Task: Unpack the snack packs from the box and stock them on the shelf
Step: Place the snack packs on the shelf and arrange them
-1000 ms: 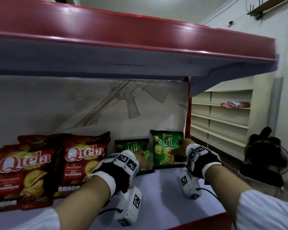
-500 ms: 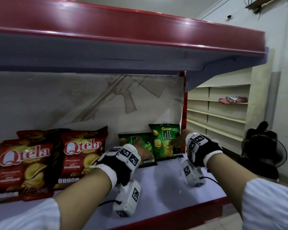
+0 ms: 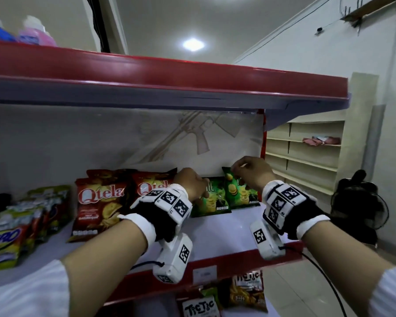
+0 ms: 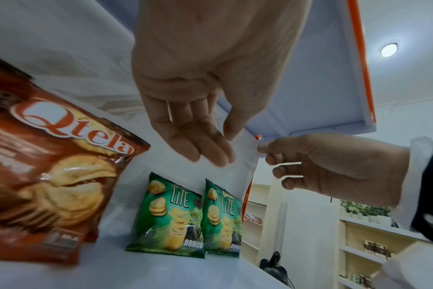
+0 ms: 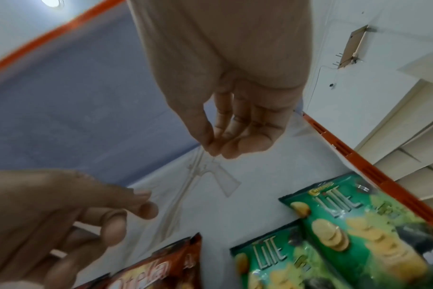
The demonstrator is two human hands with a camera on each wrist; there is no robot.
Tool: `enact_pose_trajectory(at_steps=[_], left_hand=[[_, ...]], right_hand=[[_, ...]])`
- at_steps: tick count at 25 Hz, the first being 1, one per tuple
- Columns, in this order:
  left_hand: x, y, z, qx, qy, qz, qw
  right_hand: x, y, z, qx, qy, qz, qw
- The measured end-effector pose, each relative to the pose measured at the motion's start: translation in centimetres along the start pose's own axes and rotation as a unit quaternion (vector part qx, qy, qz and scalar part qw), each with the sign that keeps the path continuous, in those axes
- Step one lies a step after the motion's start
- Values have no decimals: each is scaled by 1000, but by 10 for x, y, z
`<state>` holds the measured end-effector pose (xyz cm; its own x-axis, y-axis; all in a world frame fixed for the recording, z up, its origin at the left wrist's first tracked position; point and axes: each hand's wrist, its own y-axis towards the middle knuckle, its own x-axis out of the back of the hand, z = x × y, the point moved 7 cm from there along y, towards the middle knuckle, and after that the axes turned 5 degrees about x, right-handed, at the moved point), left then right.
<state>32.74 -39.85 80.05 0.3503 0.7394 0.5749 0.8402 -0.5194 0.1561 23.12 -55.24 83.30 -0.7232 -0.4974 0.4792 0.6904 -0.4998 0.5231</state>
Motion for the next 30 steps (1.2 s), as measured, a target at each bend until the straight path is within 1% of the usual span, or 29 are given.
enact_pose_trajectory(at_steps=[3, 5, 7, 11, 13, 15, 17, 18, 20, 22, 24, 27, 30], left_hand=[[27, -40, 21, -1, -22, -36, 999], [41, -68, 42, 8, -67, -34, 997], [52, -94, 63, 17, -74, -33, 997], [73, -153, 113, 41, -89, -44, 994], [76, -183, 143, 46, -133, -51, 989], [74, -214, 173, 26, -172, -49, 983], [68, -243, 212, 22, -195, -38, 980], [61, -256, 236, 33, -192, -30, 980], [42, -276, 288, 77, -189, -15, 979], [19, -292, 337, 132, -191, -5, 973], [-2, -307, 378, 192, -208, -6, 959], [-44, -335, 429, 274, -210, -1, 939], [-94, -364, 475, 360, -225, -5, 905]], right_hand=[[-26, -48, 26, 17, 69, -8, 997], [-47, -80, 44, 29, 99, -3, 995], [-64, -111, 59, 39, 103, 1, 994], [-107, -180, 76, 22, 135, 15, 990], [-128, -216, 78, 9, 146, 18, 989], [-149, -250, 71, -4, 169, 28, 985], [-175, -286, 56, -27, 161, 69, 984], [-190, -306, 46, -47, 150, 98, 983], [-217, -343, 20, -88, 145, 143, 975], [-241, -375, -9, -125, 147, 169, 967], [-262, -403, -35, -161, 143, 193, 957], [-298, -450, -81, -227, 149, 258, 927], [-320, -493, -128, -259, 125, 317, 904]])
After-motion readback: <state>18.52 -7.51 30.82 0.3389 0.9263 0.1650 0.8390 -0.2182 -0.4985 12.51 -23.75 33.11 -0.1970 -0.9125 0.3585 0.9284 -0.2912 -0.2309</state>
